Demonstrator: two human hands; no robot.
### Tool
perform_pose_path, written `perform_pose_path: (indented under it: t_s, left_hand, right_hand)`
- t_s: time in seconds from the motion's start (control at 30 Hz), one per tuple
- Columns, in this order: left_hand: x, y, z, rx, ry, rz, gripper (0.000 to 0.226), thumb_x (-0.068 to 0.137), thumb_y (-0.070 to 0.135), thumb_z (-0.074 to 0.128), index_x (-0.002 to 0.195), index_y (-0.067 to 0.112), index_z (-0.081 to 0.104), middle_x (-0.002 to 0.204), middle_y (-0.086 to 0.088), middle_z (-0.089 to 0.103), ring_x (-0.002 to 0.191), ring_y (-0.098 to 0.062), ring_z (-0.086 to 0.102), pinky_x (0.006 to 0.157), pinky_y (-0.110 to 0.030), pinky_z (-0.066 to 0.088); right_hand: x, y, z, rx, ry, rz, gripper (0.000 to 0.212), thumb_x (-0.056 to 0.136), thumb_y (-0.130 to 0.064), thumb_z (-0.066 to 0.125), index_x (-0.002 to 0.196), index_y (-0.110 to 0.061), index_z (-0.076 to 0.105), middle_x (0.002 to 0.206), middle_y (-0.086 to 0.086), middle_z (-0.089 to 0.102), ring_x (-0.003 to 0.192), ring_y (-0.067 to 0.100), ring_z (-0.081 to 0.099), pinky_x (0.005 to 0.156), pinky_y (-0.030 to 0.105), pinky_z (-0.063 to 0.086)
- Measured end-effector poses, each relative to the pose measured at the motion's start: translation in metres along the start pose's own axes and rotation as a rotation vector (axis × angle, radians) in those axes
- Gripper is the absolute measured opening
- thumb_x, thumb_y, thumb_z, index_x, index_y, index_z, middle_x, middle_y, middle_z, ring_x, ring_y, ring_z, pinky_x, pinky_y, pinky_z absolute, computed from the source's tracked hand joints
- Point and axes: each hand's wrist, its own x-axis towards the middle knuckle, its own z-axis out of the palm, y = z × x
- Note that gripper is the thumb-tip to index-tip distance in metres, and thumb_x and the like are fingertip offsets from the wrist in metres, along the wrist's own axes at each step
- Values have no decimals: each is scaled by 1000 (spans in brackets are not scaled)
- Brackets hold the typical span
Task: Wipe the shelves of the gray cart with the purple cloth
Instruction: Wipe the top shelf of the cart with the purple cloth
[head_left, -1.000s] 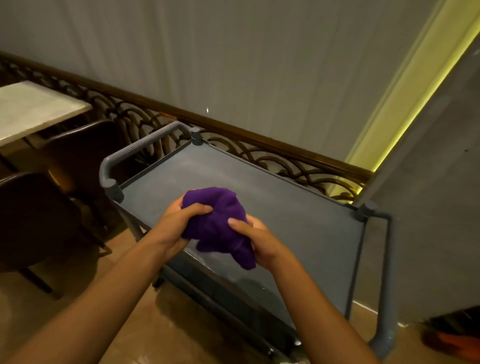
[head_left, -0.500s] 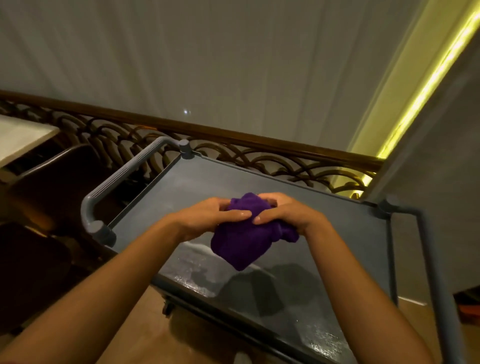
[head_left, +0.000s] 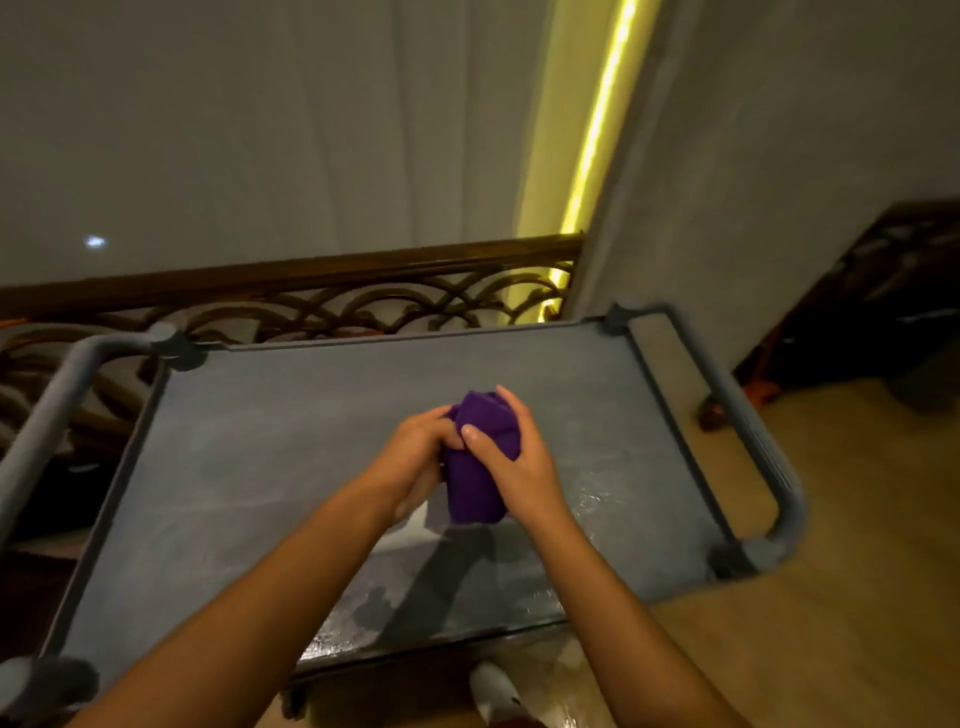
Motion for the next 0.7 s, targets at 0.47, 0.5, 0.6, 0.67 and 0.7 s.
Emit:
perform_pose_path:
  t_s: [0.47,0.5,0.6,0.67,0.7]
  left_hand:
    - [64,-7,-50,1320,38,315,62,98,37,57,153,21,34,157,-14,38,142,-36,37,116,-49,32]
    - [74,-8,-54,1398,47,295,64,98,41,56,154,23,32,158,-14,36,142,-37,35,116,-51,32]
    - [101,-18,-47,1515,28,158,66,97,50,52,155,31,28,162,-15,27,143,-40,32,113,-57,34]
    - [117,-31,-33,1618,-31,139,65,96,54,49,154,36,26,164,-11,21,146,-39,27,113,-61,33]
    - [124,-37,-28,1690,-58,145,64,97,54,47,154,37,24,165,-10,18,147,-38,24,113,-62,31]
  right_hand:
    - [-52,40,-119,-404,660,195,42,89,-35,73,129,-28,63,124,1,70,114,25,64,99,45,52]
    - [-45,43,-124,-414,689,185,44,91,-34,71,133,-26,60,129,3,68,119,27,62,102,45,50]
    - [-19,62,-134,-507,729,198,57,96,-32,65,149,-22,45,148,8,53,134,31,51,110,45,43]
    - [-6,77,-137,-735,761,308,69,96,-35,63,156,-23,32,160,10,37,144,35,37,116,52,35]
    - [-2,85,-137,-864,777,359,73,94,-38,63,157,-25,28,163,10,29,148,37,29,118,56,31]
